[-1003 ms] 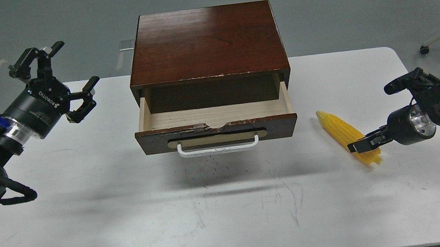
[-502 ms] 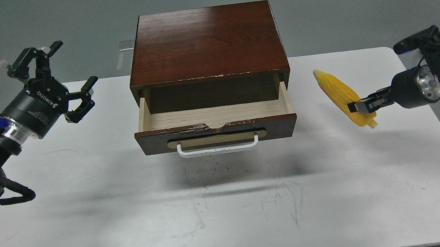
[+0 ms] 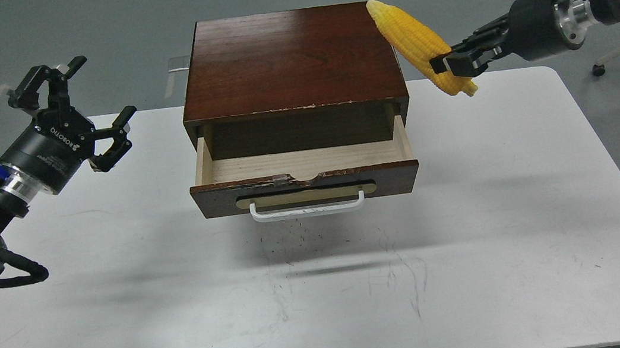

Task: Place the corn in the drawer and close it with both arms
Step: 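Lift the corn cob with the right gripper and carry it over the drawer, then lower the corn cob into the open drawer and open the right gripper, then raise the right gripper away from the drawer and bring the left gripper forward, then position the left gripper in front of the drawer's white handle, then push the drawer closed into the box with the left gripper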

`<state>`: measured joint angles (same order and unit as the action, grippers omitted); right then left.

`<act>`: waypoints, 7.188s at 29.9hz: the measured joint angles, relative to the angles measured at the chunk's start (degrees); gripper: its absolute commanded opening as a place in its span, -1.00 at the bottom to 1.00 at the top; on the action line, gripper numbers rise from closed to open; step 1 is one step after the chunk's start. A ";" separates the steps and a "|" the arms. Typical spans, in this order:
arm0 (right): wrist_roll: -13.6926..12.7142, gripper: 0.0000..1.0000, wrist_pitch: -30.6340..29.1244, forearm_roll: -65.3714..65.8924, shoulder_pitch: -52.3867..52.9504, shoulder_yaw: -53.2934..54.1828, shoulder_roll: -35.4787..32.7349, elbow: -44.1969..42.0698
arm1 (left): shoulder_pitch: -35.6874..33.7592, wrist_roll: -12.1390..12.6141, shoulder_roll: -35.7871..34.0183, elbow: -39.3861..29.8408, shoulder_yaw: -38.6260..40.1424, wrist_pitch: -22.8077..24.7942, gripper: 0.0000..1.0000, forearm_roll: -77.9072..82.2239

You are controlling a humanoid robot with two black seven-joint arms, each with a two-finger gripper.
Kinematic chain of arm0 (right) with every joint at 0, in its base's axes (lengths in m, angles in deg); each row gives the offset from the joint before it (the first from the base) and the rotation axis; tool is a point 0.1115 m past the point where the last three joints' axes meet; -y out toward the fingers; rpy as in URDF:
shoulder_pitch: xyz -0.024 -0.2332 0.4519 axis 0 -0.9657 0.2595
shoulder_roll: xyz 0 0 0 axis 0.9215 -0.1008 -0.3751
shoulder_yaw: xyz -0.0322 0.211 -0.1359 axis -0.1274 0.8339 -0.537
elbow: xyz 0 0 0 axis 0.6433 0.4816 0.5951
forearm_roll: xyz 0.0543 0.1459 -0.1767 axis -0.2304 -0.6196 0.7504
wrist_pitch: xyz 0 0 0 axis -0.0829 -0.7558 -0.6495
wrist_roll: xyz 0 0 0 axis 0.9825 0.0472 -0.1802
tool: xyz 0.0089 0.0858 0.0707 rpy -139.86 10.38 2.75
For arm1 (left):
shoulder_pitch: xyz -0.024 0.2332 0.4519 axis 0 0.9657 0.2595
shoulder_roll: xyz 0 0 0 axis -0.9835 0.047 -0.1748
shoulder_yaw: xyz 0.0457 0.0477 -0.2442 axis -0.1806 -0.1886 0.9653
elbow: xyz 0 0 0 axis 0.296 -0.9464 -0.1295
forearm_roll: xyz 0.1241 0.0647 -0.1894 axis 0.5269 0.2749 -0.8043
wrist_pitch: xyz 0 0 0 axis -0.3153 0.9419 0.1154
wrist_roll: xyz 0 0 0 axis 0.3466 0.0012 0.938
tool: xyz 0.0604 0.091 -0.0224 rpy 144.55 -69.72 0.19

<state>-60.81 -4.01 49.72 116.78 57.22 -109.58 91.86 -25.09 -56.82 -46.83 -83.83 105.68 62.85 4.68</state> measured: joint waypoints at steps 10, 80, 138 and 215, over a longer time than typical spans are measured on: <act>0.00 -1.00 1.44 5.69 9.62 -6.70 13.24 2.57 | -0.09 0.00 -0.10 -0.01 0.37 0.00 1.00 0.05; -0.02 1.00 13.53 -65.37 -34.20 26.79 -4.31 -6.30 | -6.21 -6.24 -0.65 4.97 0.29 -0.01 1.00 16.93; 0.00 1.00 8.73 -75.76 -49.19 28.99 -3.50 -15.81 | 9.91 -4.02 6.26 -22.01 -0.23 -3.90 -1.00 77.66; -0.01 1.00 9.17 -75.67 -51.96 29.10 -3.56 -15.99 | 1.59 -3.68 15.29 -3.27 1.83 -8.77 -1.00 77.31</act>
<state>-60.82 5.16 -25.95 64.82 86.32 -113.13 75.87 -23.51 -60.49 -31.54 -87.10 107.51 54.09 81.99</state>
